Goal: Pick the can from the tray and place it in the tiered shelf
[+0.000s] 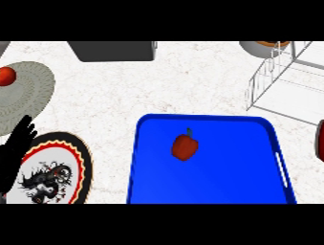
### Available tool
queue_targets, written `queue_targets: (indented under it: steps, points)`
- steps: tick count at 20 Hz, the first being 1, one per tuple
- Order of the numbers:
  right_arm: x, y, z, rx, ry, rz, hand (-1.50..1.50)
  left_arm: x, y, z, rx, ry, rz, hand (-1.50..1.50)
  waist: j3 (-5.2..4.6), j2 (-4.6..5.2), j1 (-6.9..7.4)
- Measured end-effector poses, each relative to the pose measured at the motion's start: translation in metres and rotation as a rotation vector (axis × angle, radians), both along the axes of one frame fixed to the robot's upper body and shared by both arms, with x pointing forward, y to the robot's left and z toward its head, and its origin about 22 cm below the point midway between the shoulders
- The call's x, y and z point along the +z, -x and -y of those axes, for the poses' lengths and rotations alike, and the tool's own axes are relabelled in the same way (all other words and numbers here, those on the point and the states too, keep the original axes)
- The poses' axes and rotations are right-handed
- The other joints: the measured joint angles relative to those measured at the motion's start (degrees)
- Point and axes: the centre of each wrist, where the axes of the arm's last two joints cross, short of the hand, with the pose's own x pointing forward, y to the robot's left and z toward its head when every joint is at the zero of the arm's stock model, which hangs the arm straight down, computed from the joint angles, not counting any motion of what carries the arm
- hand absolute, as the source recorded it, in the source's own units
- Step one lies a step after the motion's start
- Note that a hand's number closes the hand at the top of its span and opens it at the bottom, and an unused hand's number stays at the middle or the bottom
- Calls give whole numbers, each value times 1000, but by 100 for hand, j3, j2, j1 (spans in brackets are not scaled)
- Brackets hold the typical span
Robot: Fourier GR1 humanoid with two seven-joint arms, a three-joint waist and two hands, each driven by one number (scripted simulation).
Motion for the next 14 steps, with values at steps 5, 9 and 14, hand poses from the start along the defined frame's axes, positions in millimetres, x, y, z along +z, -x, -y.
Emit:
queue_targets:
  steps: [5, 9, 14]
  points:
    - [40, 15, 9, 11, -37, 146, 150, 3, -5, -2, 5, 0, -4, 0, -3, -4, -1]
    - [73, 16, 15, -36, 8, 225, 150, 2, -7, -3, -5, -2, -5, 0, -7, 10, 40]
    - [109, 12, 28, -92, 95, 236, 150, 9, -11, 4, -13, 4, 6, 0, -4, 18, 78]
